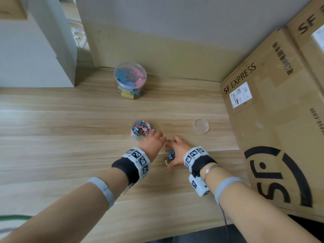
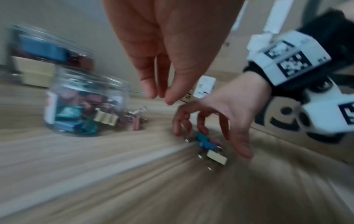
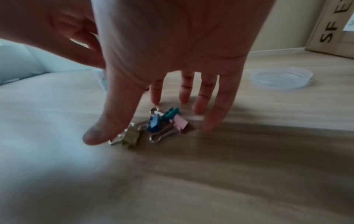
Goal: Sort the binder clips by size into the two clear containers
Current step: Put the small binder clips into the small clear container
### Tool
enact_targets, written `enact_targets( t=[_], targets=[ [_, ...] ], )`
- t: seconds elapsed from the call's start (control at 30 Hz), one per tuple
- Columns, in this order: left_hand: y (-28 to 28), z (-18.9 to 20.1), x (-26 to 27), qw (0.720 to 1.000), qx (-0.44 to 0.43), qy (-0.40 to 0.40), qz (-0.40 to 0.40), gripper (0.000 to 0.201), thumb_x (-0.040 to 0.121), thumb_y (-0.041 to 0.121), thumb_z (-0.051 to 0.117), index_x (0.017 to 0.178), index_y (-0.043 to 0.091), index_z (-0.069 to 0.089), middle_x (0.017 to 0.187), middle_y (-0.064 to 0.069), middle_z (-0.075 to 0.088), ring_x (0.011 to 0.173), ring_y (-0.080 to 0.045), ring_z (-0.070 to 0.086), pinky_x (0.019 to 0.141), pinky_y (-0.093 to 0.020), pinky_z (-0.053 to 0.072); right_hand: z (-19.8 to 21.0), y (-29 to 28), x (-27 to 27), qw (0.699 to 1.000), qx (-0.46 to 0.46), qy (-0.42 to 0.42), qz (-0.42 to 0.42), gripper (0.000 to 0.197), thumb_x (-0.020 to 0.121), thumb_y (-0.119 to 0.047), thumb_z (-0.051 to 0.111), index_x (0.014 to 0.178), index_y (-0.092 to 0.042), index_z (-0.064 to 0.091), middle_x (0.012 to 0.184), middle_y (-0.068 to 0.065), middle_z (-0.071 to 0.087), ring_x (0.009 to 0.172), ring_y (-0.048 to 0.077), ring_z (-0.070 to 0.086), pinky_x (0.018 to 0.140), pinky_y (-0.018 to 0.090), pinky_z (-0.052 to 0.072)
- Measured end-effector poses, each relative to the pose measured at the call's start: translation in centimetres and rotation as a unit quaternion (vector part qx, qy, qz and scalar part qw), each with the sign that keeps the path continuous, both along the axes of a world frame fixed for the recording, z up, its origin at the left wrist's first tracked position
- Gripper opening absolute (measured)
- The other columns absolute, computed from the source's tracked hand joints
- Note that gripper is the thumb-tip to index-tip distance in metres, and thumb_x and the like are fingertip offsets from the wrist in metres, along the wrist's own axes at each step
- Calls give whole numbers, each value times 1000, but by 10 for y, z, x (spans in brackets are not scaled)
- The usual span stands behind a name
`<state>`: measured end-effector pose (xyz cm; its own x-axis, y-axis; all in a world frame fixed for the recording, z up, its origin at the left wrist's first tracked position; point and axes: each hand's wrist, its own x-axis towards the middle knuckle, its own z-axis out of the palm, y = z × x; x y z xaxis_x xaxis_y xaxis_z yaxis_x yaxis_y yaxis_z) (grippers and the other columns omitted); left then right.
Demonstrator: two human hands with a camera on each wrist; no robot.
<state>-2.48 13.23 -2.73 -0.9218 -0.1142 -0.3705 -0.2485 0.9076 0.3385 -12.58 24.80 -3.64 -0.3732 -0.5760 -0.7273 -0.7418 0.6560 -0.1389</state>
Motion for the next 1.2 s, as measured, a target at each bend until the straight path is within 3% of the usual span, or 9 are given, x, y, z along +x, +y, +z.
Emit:
enact_targets(
  t=[0.13,0.27,0.43,0.57,0.7,0.83,0.93,1.07,1.2],
  targets=[
    [19,-17,-15,994,-66,-79,35,51,94,14,45,142,11,29,152,-14,19,136,-37,30,108,-46,39,-8,-1,11,999,6,23,39,101,55,-49,83,137,-23,30,132,5,33,120,31,42,93,48,49],
    [14,-24,-22,987,-85,-126,45,62,96,17,42,148,11,9,157,-18,2,136,-35,31,100,-40,44,-13,1,17,998,-35,21,51,82,68,-44,77,136,-25,35,132,9,34,119,33,43,99,46,45],
    [12,-21,-19,986,-52,-145,68,48,95,23,44,139,11,31,145,-18,28,134,-37,31,101,-44,43,-15,5,18,995,-89,15,30,44,83,-32,66,123,-21,53,134,8,36,117,32,46,97,39,44],
    [8,-13,-12,992,-29,-120,35,41,93,15,44,133,7,38,137,-18,38,131,-34,35,101,-43,45,-17,4,15,994,-111,15,10,28,82,-23,66,108,-17,58,122,7,39,101,29,52,84,34,47],
    [2,-9,-6,994,-12,-106,23,41,91,13,48,131,12,39,134,-15,38,126,-33,41,96,-41,47,-16,1,11,992,-122,10,-4,23,77,-14,65,100,-14,59,117,7,39,94,27,52,79,35,48],
    [0,-12,-4,995,-37,-84,34,61,85,-2,52,137,18,29,146,-15,18,129,-39,35,95,-41,49,-18,-2,7,992,-123,6,-16,24,78,-13,65,102,-14,60,121,7,38,99,27,52,78,30,45],
    [3,-12,-11,991,-53,-106,62,65,90,1,47,145,18,17,155,-17,2,135,-43,29,102,-44,44,-18,-2,5,992,-127,3,-13,25,77,-14,67,102,-14,60,122,5,40,100,26,53,82,32,48],
    [6,-8,-18,987,-41,-132,83,53,90,3,46,140,9,29,143,-20,26,130,-40,35,101,-44,46,-19,0,4,993,-121,7,-14,34,76,-16,68,108,-17,57,122,5,41,100,27,52,82,34,49],
    [3,-4,-15,988,-27,-137,60,52,87,0,48,136,9,33,137,-18,31,125,-40,38,100,-44,46,-18,0,3,992,-122,-2,-24,30,77,-8,64,106,-15,59,118,8,41,98,27,51,81,32,46]
  ],
)
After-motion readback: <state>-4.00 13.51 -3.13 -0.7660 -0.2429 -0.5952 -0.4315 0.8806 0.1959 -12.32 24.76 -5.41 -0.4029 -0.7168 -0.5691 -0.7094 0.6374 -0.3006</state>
